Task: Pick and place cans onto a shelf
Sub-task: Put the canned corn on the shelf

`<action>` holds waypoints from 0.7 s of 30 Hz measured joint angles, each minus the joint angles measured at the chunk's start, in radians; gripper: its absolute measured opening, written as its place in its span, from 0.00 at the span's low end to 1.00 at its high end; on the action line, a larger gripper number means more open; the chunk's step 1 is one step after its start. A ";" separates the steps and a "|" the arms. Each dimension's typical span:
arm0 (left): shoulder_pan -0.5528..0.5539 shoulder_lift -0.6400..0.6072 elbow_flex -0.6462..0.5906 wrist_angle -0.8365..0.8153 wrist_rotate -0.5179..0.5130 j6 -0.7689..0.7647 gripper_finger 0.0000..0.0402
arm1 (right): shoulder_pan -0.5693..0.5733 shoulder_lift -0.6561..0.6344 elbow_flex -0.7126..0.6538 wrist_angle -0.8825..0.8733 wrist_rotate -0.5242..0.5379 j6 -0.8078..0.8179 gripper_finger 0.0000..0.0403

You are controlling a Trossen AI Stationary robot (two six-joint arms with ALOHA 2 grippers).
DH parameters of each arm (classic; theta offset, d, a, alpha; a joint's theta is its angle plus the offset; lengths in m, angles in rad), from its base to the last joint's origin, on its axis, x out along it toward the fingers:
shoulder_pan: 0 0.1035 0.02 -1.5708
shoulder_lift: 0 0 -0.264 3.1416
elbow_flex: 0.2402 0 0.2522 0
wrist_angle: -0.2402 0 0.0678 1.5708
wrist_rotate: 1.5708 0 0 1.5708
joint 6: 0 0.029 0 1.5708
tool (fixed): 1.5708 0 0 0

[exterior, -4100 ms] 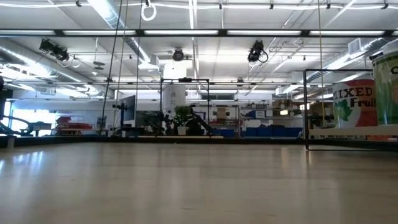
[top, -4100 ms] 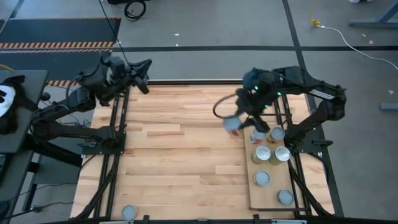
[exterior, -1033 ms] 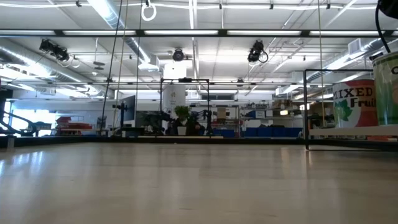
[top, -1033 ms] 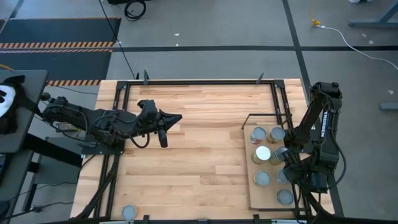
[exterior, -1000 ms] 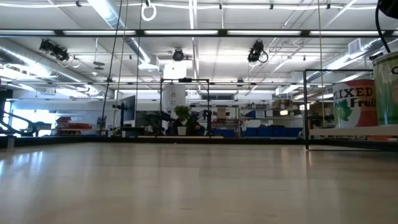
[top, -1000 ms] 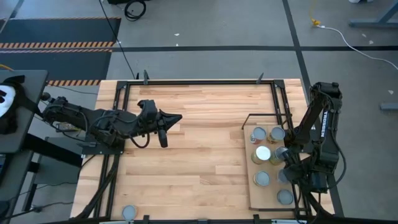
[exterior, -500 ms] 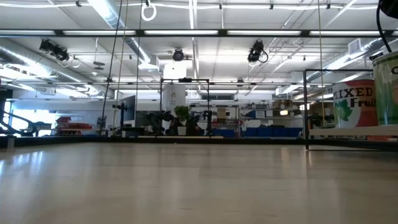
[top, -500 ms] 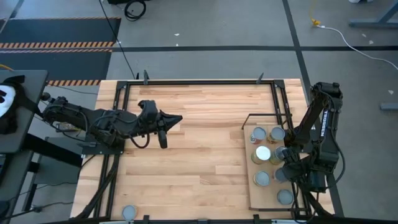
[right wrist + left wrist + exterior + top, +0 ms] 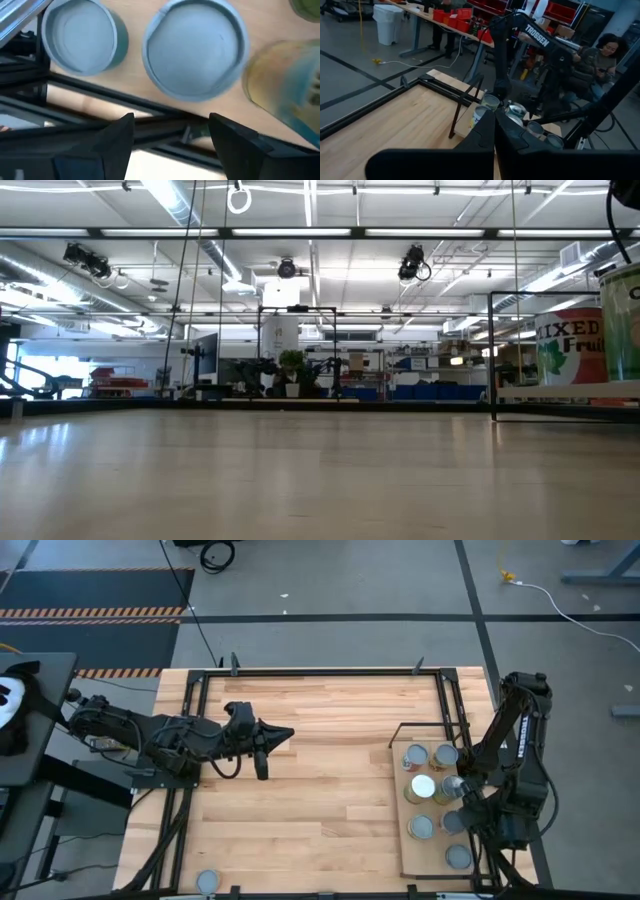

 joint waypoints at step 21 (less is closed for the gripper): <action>-0.178 0.001 0.001 -0.671 0.546 -0.801 0.05 | -0.359 0.090 0.507 -0.299 0.159 -0.044 0.63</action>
